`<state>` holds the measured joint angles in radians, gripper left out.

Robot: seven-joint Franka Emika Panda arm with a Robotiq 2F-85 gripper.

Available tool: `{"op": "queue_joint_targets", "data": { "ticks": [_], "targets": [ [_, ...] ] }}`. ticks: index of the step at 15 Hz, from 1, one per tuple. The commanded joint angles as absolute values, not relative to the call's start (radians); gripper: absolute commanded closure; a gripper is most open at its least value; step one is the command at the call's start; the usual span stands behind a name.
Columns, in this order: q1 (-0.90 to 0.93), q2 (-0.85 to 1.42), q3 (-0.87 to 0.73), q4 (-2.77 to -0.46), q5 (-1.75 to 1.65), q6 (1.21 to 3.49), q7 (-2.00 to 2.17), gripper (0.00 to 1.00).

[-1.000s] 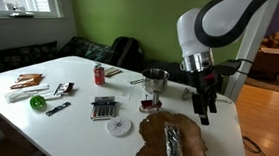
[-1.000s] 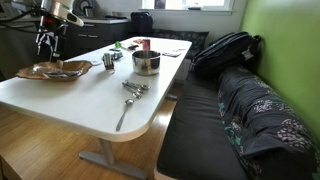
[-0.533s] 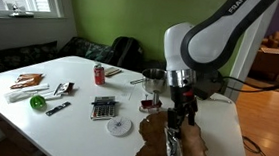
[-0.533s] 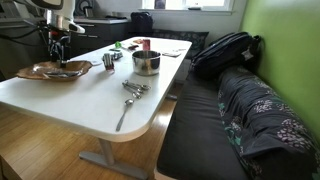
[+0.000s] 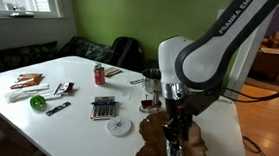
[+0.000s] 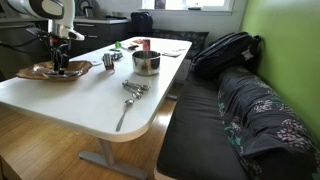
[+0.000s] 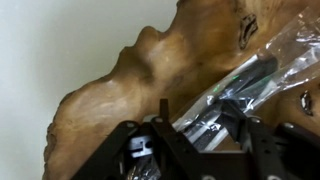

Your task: Pick up the packet from the brown bowl and put it in the silver pot

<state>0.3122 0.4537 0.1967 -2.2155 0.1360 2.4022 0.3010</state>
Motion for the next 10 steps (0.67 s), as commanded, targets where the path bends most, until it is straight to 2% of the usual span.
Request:
{"op": "queue_joint_targets", "data": {
  "ticks": [1,3,5,10],
  "targets": [
    [0.339,0.494,0.175,-2.186,0.101,2.409,0.342,0.73],
    [0.347,0.492,0.171,-2.180,0.092,2.408,0.349,0.89],
    [0.355,0.472,0.170,-2.184,0.083,2.409,0.358,1.00],
    [0.367,0.363,0.165,-2.235,0.037,2.411,0.398,1.00]
  ]
}}
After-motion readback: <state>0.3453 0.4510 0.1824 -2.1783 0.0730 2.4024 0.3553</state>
